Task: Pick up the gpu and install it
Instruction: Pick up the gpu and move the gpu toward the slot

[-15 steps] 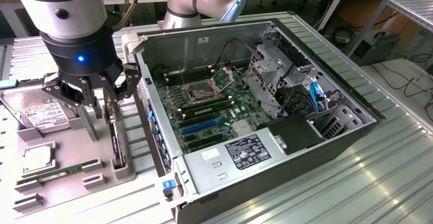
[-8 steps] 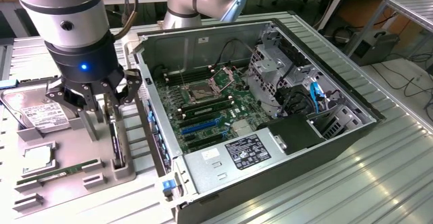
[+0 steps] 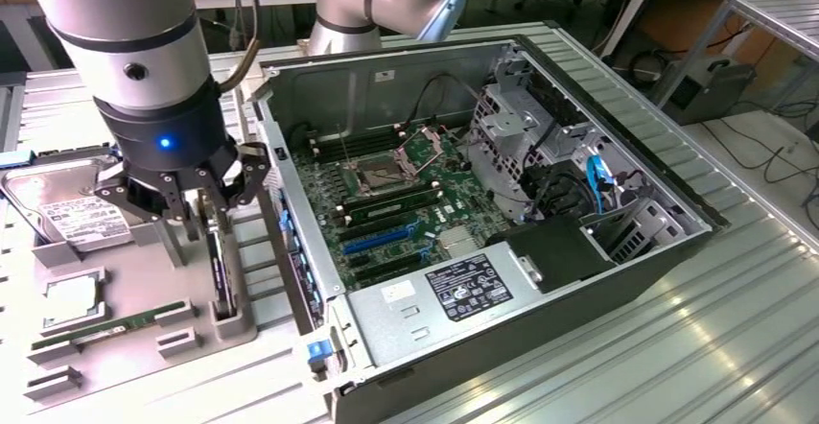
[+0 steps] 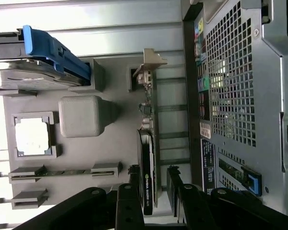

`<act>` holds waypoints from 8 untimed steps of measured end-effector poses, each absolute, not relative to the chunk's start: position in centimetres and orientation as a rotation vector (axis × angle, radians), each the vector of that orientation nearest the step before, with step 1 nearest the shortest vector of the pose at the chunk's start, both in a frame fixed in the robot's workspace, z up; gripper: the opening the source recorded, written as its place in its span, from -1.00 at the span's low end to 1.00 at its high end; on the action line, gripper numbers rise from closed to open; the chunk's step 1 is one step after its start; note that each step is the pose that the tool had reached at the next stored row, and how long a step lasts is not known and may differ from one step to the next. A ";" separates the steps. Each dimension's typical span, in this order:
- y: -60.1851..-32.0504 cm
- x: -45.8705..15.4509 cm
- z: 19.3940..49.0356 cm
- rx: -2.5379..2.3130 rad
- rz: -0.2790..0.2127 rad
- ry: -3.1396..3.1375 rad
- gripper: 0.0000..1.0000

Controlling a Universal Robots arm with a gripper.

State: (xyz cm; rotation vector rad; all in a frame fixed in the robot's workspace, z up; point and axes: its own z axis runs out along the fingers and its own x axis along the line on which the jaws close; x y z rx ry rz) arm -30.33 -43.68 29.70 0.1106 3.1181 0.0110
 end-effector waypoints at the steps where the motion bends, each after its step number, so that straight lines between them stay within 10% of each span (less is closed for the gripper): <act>1: -43.7 -30.3 29.5 0.110 0.011 3.118 -0.28; 8: -43.7 -30.3 27.7 0.109 0.011 3.118 -0.28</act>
